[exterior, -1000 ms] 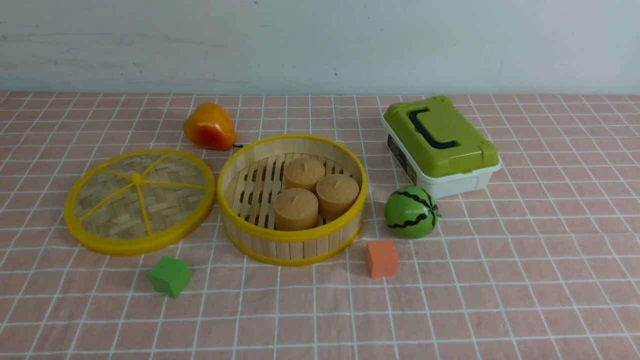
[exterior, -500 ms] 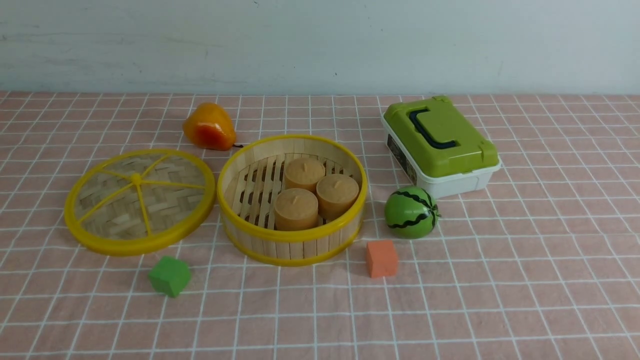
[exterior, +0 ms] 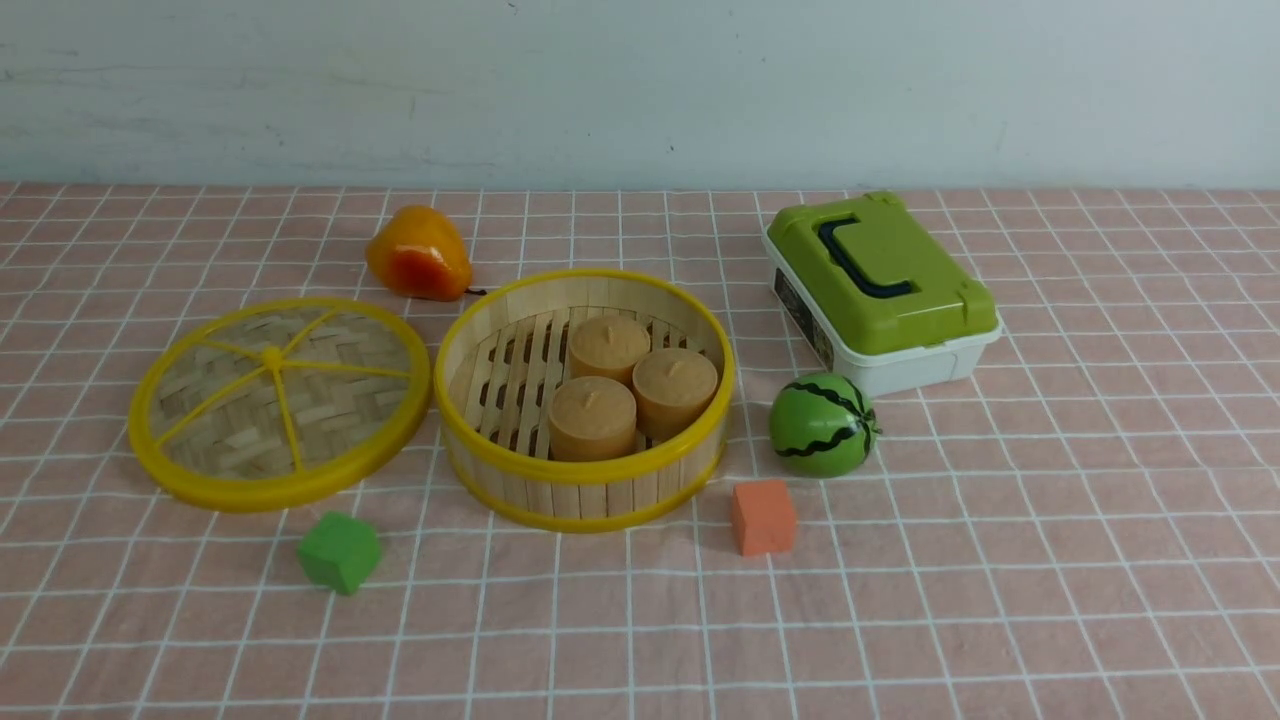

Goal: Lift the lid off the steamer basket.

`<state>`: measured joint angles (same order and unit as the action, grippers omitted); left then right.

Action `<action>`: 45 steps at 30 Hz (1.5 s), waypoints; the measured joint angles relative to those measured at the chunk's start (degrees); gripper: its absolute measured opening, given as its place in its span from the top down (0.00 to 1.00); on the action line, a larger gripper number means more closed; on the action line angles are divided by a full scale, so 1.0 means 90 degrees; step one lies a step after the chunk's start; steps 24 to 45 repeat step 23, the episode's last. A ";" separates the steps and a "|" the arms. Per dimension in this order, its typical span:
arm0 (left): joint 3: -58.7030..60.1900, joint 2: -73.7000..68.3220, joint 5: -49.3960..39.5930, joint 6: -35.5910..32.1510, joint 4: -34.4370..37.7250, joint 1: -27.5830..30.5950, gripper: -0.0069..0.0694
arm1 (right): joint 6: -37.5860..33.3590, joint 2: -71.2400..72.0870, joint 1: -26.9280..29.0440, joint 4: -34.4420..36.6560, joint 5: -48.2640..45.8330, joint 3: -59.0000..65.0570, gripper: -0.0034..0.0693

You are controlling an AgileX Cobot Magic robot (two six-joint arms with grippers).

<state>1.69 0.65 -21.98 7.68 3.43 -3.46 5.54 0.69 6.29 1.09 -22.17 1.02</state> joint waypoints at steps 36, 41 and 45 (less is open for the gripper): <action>0.0000 0.0000 0.0000 0.0000 0.0000 0.0000 0.86 | 0.0000 0.0000 0.0000 0.0000 0.0000 0.0000 0.62; 0.0000 0.0000 0.0000 0.0000 0.0000 0.0000 0.86 | 0.0000 0.0000 0.0000 0.0000 0.0000 0.0000 0.62; 0.0000 0.0000 0.0000 0.0000 0.0000 0.0000 0.86 | 0.0000 0.0000 0.0000 0.0000 0.0000 0.0000 0.62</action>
